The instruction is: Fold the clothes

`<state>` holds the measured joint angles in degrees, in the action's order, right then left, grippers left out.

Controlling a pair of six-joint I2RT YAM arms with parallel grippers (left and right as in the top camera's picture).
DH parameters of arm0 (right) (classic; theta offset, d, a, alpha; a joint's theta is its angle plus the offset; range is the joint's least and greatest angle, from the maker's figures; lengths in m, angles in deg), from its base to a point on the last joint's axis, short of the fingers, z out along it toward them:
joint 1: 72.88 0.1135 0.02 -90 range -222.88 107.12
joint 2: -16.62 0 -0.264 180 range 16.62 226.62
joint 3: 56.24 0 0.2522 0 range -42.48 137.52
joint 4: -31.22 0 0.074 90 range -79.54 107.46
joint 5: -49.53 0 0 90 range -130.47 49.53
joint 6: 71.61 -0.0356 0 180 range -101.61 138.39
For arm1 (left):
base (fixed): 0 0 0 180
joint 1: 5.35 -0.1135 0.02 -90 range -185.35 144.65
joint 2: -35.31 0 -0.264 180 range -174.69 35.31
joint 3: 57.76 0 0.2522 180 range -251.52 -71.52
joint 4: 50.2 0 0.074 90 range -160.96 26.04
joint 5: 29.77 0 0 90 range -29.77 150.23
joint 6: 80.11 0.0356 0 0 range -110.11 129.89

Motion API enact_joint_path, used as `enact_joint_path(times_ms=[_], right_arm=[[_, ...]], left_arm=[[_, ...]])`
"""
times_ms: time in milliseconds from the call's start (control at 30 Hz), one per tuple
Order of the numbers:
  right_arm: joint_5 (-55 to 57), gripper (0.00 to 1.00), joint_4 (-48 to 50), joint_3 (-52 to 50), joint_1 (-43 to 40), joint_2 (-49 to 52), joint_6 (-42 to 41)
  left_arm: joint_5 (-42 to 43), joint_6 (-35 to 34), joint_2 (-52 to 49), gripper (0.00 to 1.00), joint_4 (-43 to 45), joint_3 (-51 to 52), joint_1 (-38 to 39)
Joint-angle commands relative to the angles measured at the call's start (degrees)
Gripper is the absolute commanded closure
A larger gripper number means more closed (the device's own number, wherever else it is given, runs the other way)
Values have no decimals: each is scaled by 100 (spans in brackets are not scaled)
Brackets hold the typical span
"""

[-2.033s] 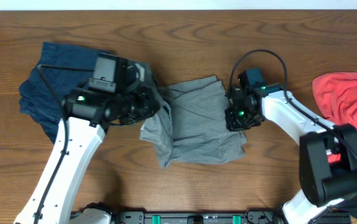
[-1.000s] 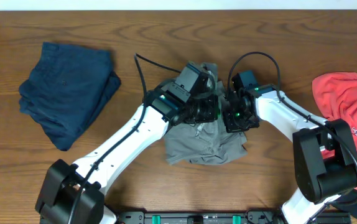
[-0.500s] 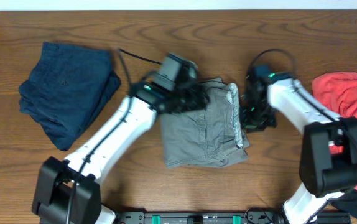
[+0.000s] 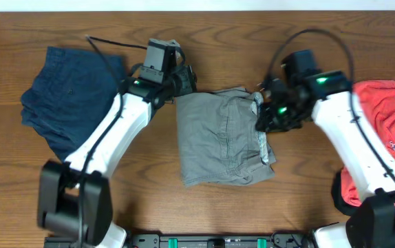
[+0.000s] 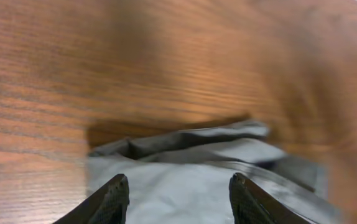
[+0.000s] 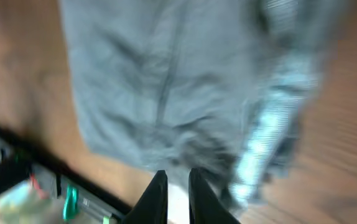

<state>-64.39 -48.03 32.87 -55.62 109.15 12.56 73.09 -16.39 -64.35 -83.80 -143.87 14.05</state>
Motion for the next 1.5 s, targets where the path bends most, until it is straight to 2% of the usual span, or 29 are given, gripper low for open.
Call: enact_joint_path(times_ms=[0, 233, 367, 500, 600, 667, 733, 867, 967, 1067, 1167, 1233, 1267, 1333, 1467], right_arm=[[-306, 85, 129, -337, 487, 42, 48], [39, 82, 944, -1467, 938, 42, -717], [616, 75, 1462, -2179, 890, 42, -920], [1764, 71, 1928, -2691, 682, 42, -1268], [2651, 69, 2238, -2796, 452, 42, -1541], [3167, 64, 2608, -2791, 280, 42, -1539], [3530, 57, 3265, -2776, 96, 42, -1528], [3399, 54, 4747, -2761, -133, 42, -1250], [2966, 53, 5396, -2688, -149, 42, -1078], [2671, 51, 5434, -2638, -144, 39, -1082], [2559, 50, 5139, -2638, -144, 42, -1082], [2559, 49, 4951, -2638, -144, 42, -1082], [2559, 48, 4881, -2640, -144, 42, -1082], [2559, 48, 4774, -2640, -144, 39, -1082], [2559, 47, 4669, -2640, -144, 42, -1084]], left_arm=[[-236, 205, -522, 46, -24, -90, 2], [105, 205, -1180, 46, -334, -90, 7], [98, 210, -1344, 46, -977, -90, 7], [105, 205, -1351, 48, -1939, -90, 7], [105, 205, -1351, 56, -2688, -90, 7], [125, 181, -1351, 63, -3211, -90, 7], [260, 33, -1351, 64, -3692, -90, 17], [962, -13, -1351, 65, -4238, -90, 116], [1139, -11, -1274, 66, -4415, -90, 192], [1095, -4, -1032, 66, -4406, -94, 179], [697, 13, -601, 65, -4022, -144, 111], [428, 98, -289, 59, -3539, -144, 85], [356, 256, -133, 43, -3200, -144, 87], [293, 656, 66, 18, -2529, -144, 101], [293, 1655, 92, 2, -1473, -131, 184]])
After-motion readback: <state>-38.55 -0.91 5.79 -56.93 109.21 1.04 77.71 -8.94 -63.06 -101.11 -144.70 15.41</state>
